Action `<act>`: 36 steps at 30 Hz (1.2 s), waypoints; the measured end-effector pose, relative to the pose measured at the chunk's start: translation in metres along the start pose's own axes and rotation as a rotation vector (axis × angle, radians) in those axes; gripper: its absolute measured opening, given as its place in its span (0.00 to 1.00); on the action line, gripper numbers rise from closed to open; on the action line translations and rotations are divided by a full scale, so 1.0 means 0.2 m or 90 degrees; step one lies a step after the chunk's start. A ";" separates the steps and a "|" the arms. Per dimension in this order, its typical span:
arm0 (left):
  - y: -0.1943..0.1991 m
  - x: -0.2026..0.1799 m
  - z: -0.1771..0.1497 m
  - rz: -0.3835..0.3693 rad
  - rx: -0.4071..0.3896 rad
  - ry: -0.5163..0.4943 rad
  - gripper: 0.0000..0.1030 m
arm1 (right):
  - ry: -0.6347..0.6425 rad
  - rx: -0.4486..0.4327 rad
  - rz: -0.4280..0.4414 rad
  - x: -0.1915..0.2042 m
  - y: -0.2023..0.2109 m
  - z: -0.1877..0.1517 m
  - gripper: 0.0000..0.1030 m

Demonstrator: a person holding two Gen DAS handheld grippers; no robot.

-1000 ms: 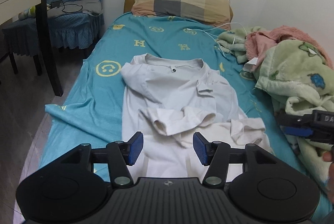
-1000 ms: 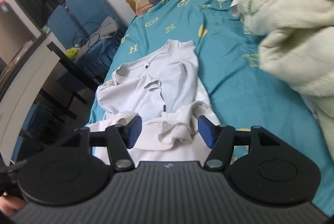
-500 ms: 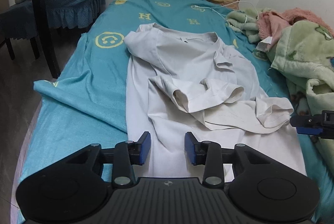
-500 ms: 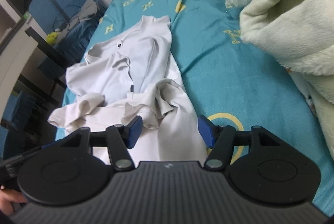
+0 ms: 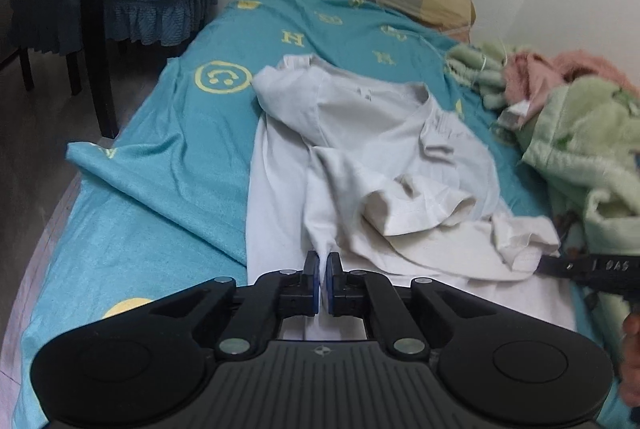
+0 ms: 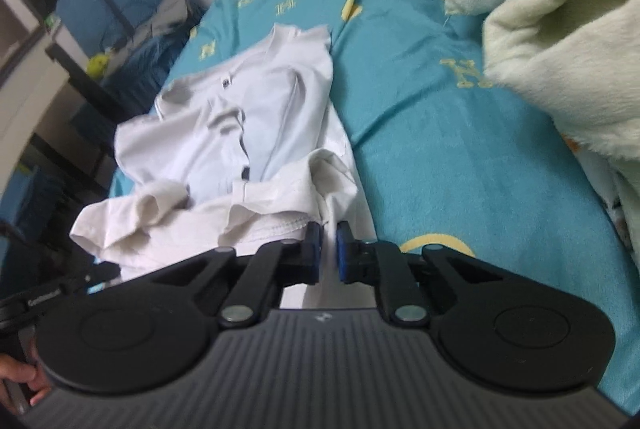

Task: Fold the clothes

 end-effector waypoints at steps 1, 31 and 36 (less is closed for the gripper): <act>0.03 0.00 0.01 0.002 -0.004 0.006 0.03 | -0.001 -0.009 0.000 0.00 0.02 0.00 0.11; 0.31 0.03 -0.41 -0.087 0.214 0.267 0.72 | -0.087 0.053 0.169 0.13 0.37 -0.21 0.15; 0.18 0.21 -0.48 -0.075 0.241 0.424 0.71 | -0.284 0.117 0.223 0.04 0.29 -0.37 0.63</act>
Point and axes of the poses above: each gripper's, at about its wrist camera, not at the fingertips, and y roughly against the way its jaws point, x to its left, z to its top, the point moved 1 cm from there along -y, roughly the way its jaws point, and after that the axes turned 8 degrees about y, right-handed, at the moved point
